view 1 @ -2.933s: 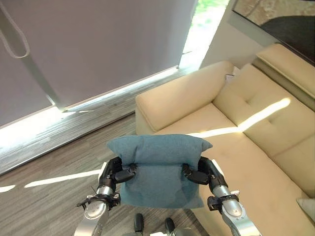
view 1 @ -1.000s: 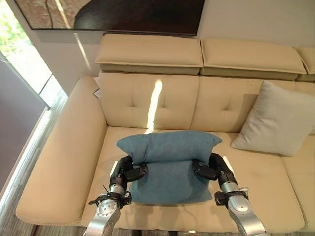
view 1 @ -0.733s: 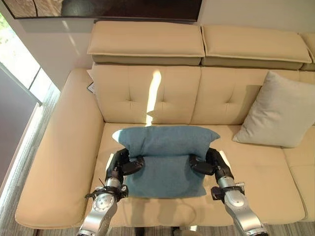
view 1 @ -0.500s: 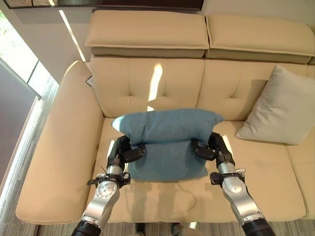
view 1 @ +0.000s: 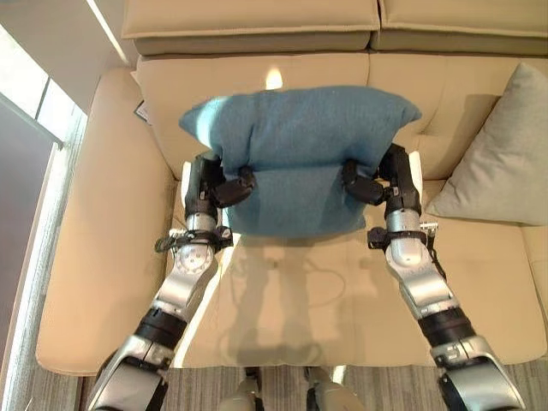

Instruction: Pick up all the scattered cushions and arrange them neatly on the sofa.

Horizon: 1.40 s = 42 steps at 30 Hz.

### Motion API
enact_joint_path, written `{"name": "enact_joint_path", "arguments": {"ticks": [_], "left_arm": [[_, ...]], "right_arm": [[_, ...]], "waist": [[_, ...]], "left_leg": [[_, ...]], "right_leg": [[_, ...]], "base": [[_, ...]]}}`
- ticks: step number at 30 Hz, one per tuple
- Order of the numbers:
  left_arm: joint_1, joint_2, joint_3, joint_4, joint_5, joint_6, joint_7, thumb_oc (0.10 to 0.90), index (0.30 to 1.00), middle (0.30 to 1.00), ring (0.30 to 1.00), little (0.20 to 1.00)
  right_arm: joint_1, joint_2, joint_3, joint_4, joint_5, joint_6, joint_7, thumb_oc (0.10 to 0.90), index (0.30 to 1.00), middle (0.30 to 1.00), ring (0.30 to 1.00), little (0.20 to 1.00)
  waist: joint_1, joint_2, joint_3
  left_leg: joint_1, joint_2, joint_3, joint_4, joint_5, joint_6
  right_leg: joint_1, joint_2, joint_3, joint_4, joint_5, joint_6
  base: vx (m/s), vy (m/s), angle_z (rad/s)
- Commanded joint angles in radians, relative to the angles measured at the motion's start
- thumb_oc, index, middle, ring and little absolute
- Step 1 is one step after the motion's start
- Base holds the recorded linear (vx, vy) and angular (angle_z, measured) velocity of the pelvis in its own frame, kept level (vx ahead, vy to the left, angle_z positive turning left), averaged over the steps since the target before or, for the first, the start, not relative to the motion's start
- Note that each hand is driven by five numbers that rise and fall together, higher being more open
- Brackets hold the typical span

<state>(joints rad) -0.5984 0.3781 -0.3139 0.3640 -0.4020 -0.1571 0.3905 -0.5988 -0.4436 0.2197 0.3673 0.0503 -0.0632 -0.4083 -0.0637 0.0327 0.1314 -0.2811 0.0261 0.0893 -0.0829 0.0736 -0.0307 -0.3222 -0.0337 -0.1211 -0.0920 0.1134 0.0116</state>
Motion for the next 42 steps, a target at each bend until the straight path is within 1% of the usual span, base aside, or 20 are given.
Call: {"name": "enact_joint_path", "arguments": {"ticks": [1,6,13,14,15,16,17,20,21,24,28,29,30,33,37,42], "left_arm": [[-0.173,0.024,-0.068,0.009,0.038,-0.173,0.006,0.400,0.300,0.300,0.300,0.300],[-0.199,0.011,-0.081,0.077,0.010,-0.175,0.010,0.400,0.300,0.300,0.300,0.300],[-0.142,0.000,-0.083,0.091,0.016,-0.162,-0.011,0.400,0.300,0.300,0.300,0.300],[-0.135,0.000,-0.084,0.091,0.019,-0.158,-0.013,0.467,0.401,0.401,0.401,0.401],[-0.125,0.000,-0.083,0.090,0.022,-0.155,-0.014,0.558,0.538,0.538,0.538,0.538],[-0.118,-0.001,-0.083,0.092,0.025,-0.151,-0.016,0.657,0.686,0.686,0.686,0.686],[-0.112,-0.001,-0.081,0.093,0.028,-0.150,-0.014,0.800,0.900,0.900,0.900,0.900],[-0.110,0.002,-0.080,0.098,0.032,-0.147,-0.015,0.800,0.900,0.900,0.900,0.900],[-0.119,0.014,-0.078,0.106,0.038,-0.146,-0.009,0.800,0.900,0.900,0.900,0.900],[-0.134,0.042,-0.067,0.112,0.044,-0.145,-0.009,0.800,0.900,0.900,0.900,0.900],[-0.108,0.115,-0.020,0.095,0.053,-0.141,-0.011,0.800,0.900,0.900,0.900,0.900],[-0.108,0.115,-0.020,0.095,0.053,-0.141,-0.011,0.800,0.900,0.900,0.900,0.900],[-0.080,0.150,0.018,0.090,0.056,-0.138,-0.015,0.800,0.900,0.900,0.900,0.900],[-0.013,0.192,0.080,0.084,0.056,-0.134,-0.020,0.800,0.900,0.900,0.900,0.900],[0.125,0.211,0.171,0.043,0.060,-0.132,-0.046,0.800,0.900,0.900,0.900,0.900],[0.131,0.210,0.171,0.039,0.061,-0.130,-0.046,0.800,0.900,0.900,0.900,0.900]], "right_arm": [[-0.123,0.010,0.009,-0.005,0.014,-0.140,-0.053,0.400,0.300,0.300,0.300,0.300],[-0.166,-0.001,0.044,0.082,0.021,-0.134,-0.049,0.400,0.300,0.300,0.300,0.300],[-0.148,0.003,0.055,0.146,0.014,-0.116,-0.038,0.400,0.300,0.300,0.300,0.300],[-0.143,0.004,0.054,0.149,0.012,-0.113,-0.039,0.574,0.561,0.561,0.561,0.561],[-0.139,0.005,0.052,0.152,0.011,-0.110,-0.040,0.681,0.721,0.721,0.721,0.721],[-0.136,0.005,0.052,0.157,0.006,-0.106,-0.041,0.748,0.822,0.822,0.822,0.822],[-0.132,0.004,0.051,0.163,0.002,-0.103,-0.044,0.800,0.900,0.900,0.900,0.900],[-0.138,-0.006,0.053,0.176,-0.011,-0.093,-0.049,0.800,0.900,0.900,0.900,0.900],[-0.156,-0.036,0.054,0.192,-0.027,-0.083,-0.060,0.800,0.900,0.900,0.900,0.900],[-0.177,-0.085,0.050,0.213,-0.036,-0.071,-0.061,0.800,0.900,0.900,0.900,0.900],[-0.146,-0.160,0.005,0.215,-0.042,-0.053,-0.062,0.800,0.900,0.900,0.900,0.900],[-0.146,-0.160,0.005,0.215,-0.042,-0.053,-0.062,0.800,0.900,0.900,0.900,0.900],[-0.099,-0.185,-0.040,0.198,-0.030,-0.054,-0.063,0.800,0.900,0.900,0.900,0.900],[0.002,-0.199,-0.116,0.169,-0.002,-0.056,-0.052,0.800,0.900,0.900,0.900,0.900],[0.154,-0.204,-0.204,0.111,0.003,-0.066,-0.014,0.800,0.900,0.900,0.900,0.900],[0.160,-0.203,-0.205,0.107,0.003,-0.065,-0.014,0.800,0.900,0.900,0.900,0.900]], "waist": [[0.006,-0.041,-0.143],[0.009,-0.045,-0.143],[0.018,-0.047,-0.133],[0.018,-0.047,-0.134],[0.019,-0.046,-0.131],[0.019,-0.048,-0.131],[0.020,-0.048,-0.130],[0.020,-0.053,-0.129],[0.021,-0.056,-0.124],[0.022,-0.060,-0.119],[0.024,-0.064,-0.119],[0.024,-0.064,-0.120],[0.023,-0.064,-0.122],[0.020,-0.067,-0.130],[0.016,-0.071,-0.139],[0.017,-0.072,-0.140]], "left_leg": [[-0.044,0.003,-0.034,-0.004,-0.031,-0.045],[-0.061,-0.001,-0.039,-0.004,-0.024,-0.048],[-0.076,0.000,-0.040,-0.004,-0.016,-0.051],[-0.080,-0.001,-0.040,-0.004,-0.014,-0.051],[-0.076,0.000,-0.041,-0.004,-0.018,-0.052],[-0.081,-0.001,-0.043,-0.004,-0.014,-0.051],[-0.077,0.002,-0.042,-0.004,-0.018,-0.052],[-0.079,0.002,-0.043,-0.004,-0.015,-0.052],[-0.071,0.004,-0.042,-0.004,-0.018,-0.055],[-0.064,0.005,-0.042,-0.004,-0.019,-0.057],[-0.052,0.006,-0.040,-0.004,-0.019,-0.058],[-0.053,0.006,-0.040,-0.004,-0.018,-0.058],[-0.041,0.008,-0.038,-0.004,-0.021,-0.058],[-0.023,0.012,-0.037,-0.004,-0.027,-0.058],[0.013,0.016,-0.035,-0.004,-0.038,-0.056],[0.016,0.016,-0.034,-0.004,-0.039,-0.056]], "right_leg": [[-0.024,-0.053,-0.001,0.005,-0.028,0.152],[-0.044,-0.058,-0.004,0.005,-0.021,0.151],[-0.060,-0.064,-0.008,0.005,-0.016,0.150],[-0.063,-0.064,-0.008,0.005,-0.015,0.149],[-0.059,-0.063,-0.008,0.005,-0.018,0.149],[-0.063,-0.064,-0.009,0.005,-0.016,0.149],[-0.060,-0.062,-0.010,0.005,-0.019,0.148],[-0.062,-0.063,-0.011,0.005,-0.017,0.148],[-0.054,-0.062,-0.014,0.005,-0.021,0.148],[-0.048,-0.062,-0.016,0.005,-0.022,0.148],[-0.034,-0.062,-0.019,0.005,-0.024,0.150],[-0.035,-0.062,-0.019,0.005,-0.024,0.150],[-0.023,-0.061,-0.021,0.005,-0.027,0.151],[-0.005,-0.061,-0.024,0.005,-0.032,0.152],[0.028,-0.060,-0.027,0.005,-0.045,0.153],[0.031,-0.060,-0.027,0.005,-0.045,0.153]], "base": [[-0.01,-0.013,0.14],[-0.02,-0.007,0.04],[-0.02,0.006,-0.04],[0.00,0.008,0.41],[-0.01,0.006,0.46],[0.00,0.002,0.08],[-0.02,-0.002,-0.15],[-0.01,-0.002,-0.02],[-0.01,-0.008,-0.03],[0.00,0.000,0.01],[0.00,0.000,0.00],[0.04,0.002,0.02],[0.04,-0.001,-0.01],[0.06,-0.004,-0.01],[0.06,-0.007,-0.03],[0.01,0.000,-0.04]]}}
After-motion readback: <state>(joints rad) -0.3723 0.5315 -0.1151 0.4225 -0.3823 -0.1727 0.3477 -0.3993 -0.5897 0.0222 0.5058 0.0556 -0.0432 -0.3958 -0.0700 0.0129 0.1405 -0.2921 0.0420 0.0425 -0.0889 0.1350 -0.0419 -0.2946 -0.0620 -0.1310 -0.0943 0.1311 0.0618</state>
